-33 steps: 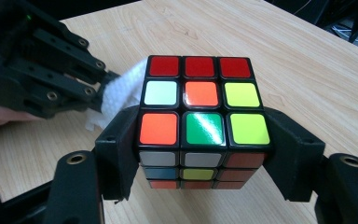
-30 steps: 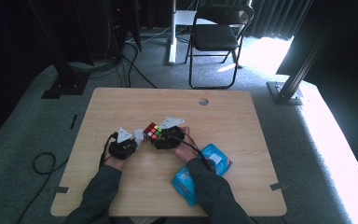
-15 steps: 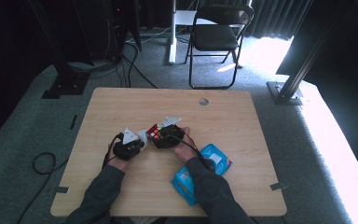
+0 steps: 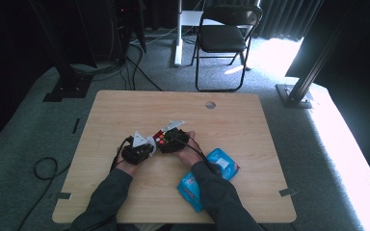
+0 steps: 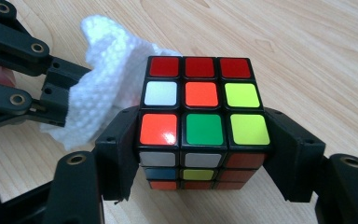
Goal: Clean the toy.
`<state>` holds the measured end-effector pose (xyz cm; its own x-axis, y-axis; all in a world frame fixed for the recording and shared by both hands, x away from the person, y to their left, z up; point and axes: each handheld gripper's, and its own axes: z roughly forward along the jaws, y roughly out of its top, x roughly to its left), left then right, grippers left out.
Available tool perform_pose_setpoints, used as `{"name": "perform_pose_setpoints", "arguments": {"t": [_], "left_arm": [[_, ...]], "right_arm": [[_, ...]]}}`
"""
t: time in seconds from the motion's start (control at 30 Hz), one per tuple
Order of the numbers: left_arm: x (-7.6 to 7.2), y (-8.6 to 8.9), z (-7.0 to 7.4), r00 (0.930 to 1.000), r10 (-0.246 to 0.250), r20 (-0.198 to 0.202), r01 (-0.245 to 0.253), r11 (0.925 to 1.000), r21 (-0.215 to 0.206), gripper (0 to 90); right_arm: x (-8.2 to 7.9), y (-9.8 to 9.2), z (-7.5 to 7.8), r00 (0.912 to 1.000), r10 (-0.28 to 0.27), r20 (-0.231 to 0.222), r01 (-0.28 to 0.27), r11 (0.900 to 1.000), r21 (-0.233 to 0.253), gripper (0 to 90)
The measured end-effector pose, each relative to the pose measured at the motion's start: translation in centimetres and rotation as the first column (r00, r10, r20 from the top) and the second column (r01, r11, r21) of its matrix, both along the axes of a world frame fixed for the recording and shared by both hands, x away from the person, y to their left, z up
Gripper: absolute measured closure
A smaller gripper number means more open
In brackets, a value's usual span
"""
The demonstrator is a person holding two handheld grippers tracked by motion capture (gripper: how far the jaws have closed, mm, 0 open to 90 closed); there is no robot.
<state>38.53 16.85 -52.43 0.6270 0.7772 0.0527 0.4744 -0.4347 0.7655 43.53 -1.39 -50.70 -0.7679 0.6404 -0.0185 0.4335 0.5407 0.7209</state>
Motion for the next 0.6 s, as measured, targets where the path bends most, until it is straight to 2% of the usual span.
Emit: {"name": "perform_pose_setpoints", "arguments": {"t": [0.17,0.3,0.4,0.47,0.6], "left_arm": [[0.17,-0.11,-0.04,1.0000,-0.001,-0.009,0.001,1.0000,-0.005,82.8],[0.32,0.09,-0.14,0.9999,0.011,-0.012,-0.011,0.9999,-0.009,82.8],[0.38,0.20,-0.12,0.9998,0.013,-0.011,-0.013,0.9999,-0.008,82.8],[0.37,0.33,-0.04,0.9997,0.021,-0.008,-0.021,0.9997,-0.013,82.8],[0.39,0.49,0.09,0.9997,0.024,-0.005,-0.024,0.9996,-0.012,82.8]], "right_arm": [[0.13,-0.14,-0.11,0.9995,-0.008,-0.031,0.008,1.000,0.006,33.8],[0.01,-0.09,-0.15,0.9990,0.012,-0.043,-0.011,1.000,0.006,30.3],[-0.06,-0.08,-0.12,0.9991,0.020,-0.037,-0.020,1.000,0.006,28.2],[-0.31,-0.15,0.11,0.9992,0.033,-0.022,-0.033,0.999,0.024,25.5],[-0.58,-0.54,0.59,0.9991,0.042,0.007,-0.043,0.997,0.069,25.7]]}}
